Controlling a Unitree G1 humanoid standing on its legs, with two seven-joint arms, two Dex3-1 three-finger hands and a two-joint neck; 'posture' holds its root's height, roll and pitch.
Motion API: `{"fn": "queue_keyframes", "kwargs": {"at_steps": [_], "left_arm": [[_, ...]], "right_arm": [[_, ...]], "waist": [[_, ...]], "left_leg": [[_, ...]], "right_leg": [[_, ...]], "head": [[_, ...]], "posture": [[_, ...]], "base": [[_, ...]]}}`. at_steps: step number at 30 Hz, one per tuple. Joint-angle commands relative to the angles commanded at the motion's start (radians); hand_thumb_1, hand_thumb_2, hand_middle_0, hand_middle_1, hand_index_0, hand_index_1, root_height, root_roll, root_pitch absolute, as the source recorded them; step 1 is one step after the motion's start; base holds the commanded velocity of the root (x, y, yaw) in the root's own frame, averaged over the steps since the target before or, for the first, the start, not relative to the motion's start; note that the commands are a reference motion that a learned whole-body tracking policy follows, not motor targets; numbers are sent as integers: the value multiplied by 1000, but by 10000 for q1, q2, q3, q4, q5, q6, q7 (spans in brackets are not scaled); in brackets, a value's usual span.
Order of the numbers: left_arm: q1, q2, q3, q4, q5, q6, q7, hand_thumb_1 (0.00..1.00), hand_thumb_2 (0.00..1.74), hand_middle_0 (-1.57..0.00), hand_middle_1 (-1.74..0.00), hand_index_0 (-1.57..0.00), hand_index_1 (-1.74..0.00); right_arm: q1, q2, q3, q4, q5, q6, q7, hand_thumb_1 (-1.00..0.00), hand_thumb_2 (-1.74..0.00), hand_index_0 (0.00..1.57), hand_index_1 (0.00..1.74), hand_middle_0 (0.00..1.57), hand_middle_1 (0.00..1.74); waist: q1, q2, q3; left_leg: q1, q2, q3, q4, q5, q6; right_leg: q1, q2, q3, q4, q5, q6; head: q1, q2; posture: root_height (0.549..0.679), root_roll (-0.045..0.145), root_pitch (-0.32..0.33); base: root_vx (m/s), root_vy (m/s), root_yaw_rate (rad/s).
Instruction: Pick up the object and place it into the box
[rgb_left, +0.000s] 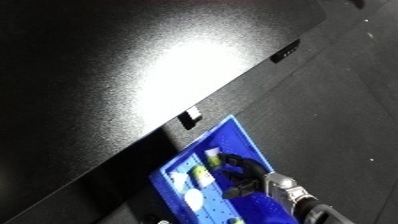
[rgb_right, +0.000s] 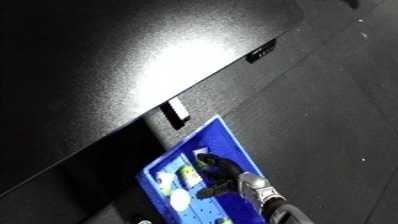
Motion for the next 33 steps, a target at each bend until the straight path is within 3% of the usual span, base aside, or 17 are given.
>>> {"fn": "queue_keyframes", "kwargs": {"at_steps": [10,20,27,33], "left_arm": [[-371,301,-10,-148,471,358,42,0,0,0,0,0,0],[-742,481,-176,-268,572,850,-406,0,0,0,0,0,0],[-851,477,-291,-354,691,831,-388,0,0,0,0,0,0],[-763,563,-326,-612,555,685,-419,0,0,0,0,0,0]], "right_arm": [[-572,341,825,-446,-818,210,-597,0,0,0,0,0,0],[-1061,618,1458,-869,-1736,694,-972,0,0,0,0,0,0],[-1004,960,1666,-998,-1485,632,-1409,0,0,0,0,0,0],[-733,1073,1788,-1324,-1427,544,-1744,0,0,0,0,0,0]], "waist": [[393,-127,57],[670,-213,123],[813,-213,236],[891,-261,282]], "left_leg": [[-100,-1,-201,34,188,-23],[-99,21,-357,-196,513,-64],[-127,52,-432,-321,709,-132],[-112,50,-478,-219,672,-129]], "right_leg": [[79,-286,-286,7,4,28],[154,-534,-550,-102,134,147],[114,-712,-701,83,71,231],[176,-816,-765,183,-30,263]], "head": [[-3709,86],[-6712,172],[-8603,372],[-9804,548]], "posture": [[625,40,18],[627,35,15],[627,36,10],[626,37,3]], "base": [[-8,-59,89],[12,-39,122],[14,-15,124],[24,-7,83]]}}
